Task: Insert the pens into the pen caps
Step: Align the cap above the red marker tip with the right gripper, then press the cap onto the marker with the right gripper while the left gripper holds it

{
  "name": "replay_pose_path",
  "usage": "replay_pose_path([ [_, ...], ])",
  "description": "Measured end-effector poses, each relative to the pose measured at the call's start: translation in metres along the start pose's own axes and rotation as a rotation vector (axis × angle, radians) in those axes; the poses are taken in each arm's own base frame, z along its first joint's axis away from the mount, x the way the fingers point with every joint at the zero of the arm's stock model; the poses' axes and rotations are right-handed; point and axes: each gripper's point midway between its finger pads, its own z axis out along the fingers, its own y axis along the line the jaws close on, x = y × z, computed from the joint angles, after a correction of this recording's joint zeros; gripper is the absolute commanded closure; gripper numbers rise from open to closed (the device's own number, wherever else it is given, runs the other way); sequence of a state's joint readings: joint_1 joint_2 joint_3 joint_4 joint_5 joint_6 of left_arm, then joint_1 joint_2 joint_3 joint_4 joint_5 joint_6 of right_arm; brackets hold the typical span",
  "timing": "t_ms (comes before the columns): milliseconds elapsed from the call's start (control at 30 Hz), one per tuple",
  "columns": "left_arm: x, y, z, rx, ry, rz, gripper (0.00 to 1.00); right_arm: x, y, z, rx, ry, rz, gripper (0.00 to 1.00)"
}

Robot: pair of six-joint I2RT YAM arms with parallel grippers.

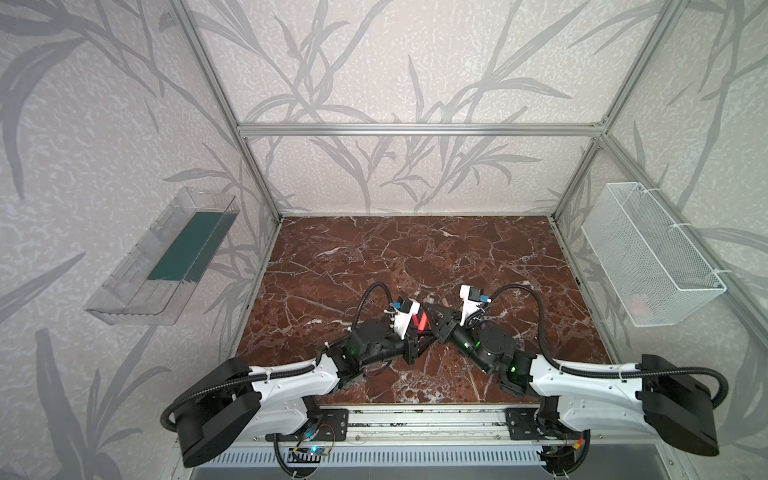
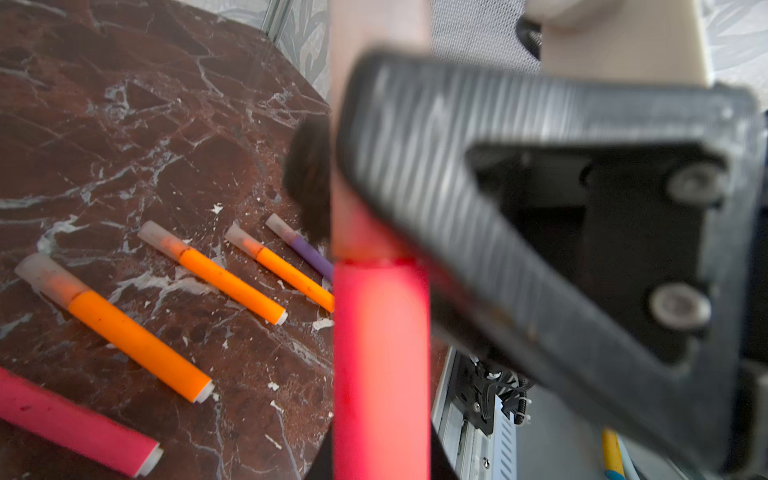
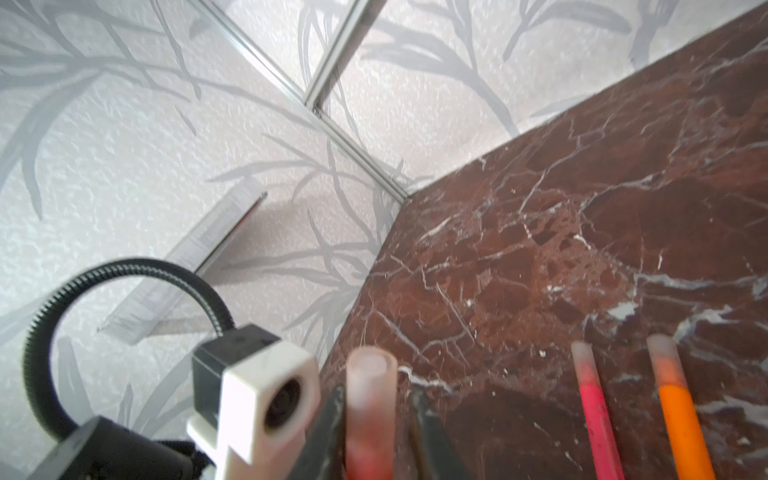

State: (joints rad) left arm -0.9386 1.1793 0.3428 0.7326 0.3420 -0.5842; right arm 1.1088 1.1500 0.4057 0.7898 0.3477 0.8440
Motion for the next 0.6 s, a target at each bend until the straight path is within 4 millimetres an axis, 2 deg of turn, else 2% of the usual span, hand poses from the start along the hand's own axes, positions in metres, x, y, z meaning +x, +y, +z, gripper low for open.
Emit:
replay_pose_path([
  [100, -0.002, -0.001, 0.000, 0.004, -0.008, 0.029, 1.00, 0.004, -0.003, -0.006, 0.019, 0.035, -0.022, 0.44],
  [167, -0.002, -0.001, 0.000, 0.001, -0.009, 0.048, 1.00, -0.001, -0.002, -0.012, 0.025, 0.034, -0.032, 0.37],
  [267, -0.003, 0.001, 0.000, -0.012, -0.014, 0.080, 1.00, -0.013, 0.000, -0.022, 0.034, 0.009, -0.046, 0.31],
  [400, -0.002, 0.005, -0.001, -0.037, -0.012, 0.121, 1.00, -0.029, 0.002, -0.032, 0.058, -0.025, -0.080, 0.31],
  [600, -0.005, 0.001, -0.005, -0.040, -0.020, 0.186, 1.00, -0.044, 0.008, -0.028, 0.088, -0.050, -0.125, 0.45],
])
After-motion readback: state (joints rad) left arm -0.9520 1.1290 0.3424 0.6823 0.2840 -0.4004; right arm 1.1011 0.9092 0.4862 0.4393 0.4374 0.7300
